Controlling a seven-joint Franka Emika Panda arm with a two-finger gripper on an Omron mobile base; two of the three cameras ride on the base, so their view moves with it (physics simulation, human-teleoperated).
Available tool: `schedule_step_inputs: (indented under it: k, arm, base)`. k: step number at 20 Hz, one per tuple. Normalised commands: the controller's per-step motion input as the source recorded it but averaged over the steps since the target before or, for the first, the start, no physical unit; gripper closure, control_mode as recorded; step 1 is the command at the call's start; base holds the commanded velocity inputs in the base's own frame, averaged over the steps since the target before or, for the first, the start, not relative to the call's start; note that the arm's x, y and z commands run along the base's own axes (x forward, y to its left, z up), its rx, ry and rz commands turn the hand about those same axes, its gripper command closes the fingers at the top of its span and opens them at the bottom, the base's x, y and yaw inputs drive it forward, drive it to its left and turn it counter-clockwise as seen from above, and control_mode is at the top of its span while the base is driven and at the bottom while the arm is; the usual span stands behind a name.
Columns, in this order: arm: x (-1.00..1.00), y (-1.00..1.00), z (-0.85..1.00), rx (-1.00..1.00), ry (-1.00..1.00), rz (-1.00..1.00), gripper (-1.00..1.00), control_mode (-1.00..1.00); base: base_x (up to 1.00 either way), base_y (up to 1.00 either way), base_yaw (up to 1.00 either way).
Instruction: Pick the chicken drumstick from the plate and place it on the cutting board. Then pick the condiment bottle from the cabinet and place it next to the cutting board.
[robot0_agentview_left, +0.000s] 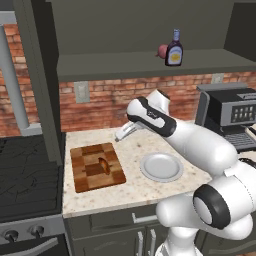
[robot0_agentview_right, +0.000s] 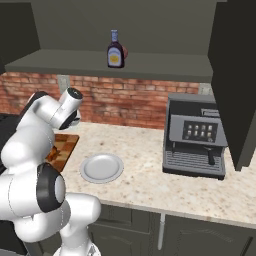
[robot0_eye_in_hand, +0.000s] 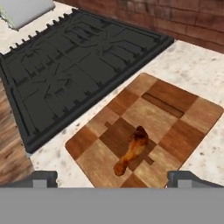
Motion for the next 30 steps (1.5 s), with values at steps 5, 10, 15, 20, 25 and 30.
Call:
schedule_step_inputs:
  k: [5,10,15,20,25,30]
  arm:
    - [0.1,-0.01,0.0,0.0,-0.19,0.07,-1.0,-1.0]
    - [0.05,-0.07,0.0,0.0,-0.24,0.11,-1.0,-1.0]
    - [0.0,-0.11,0.0,0.0,-0.21,0.15,-1.0,-1.0]
    - [0.0,-0.12,0.05,0.0,-0.15,0.15,-1.0,-1.0]
    - [0.02,-0.15,0.1,0.0,-0.13,0.1,-1.0,-1.0]
    - [0.02,-0.18,0.08,0.03,-0.09,0.04,-1.0,-1.0]
  base:
    - [0.0,0.0,0.0]
    - [0.0,0.0,0.0]
    - [0.0,0.0,0.0]
    - [0.0,0.0,0.0]
    - [0.0,0.0,0.0]
    - [0.0,0.0,0.0]
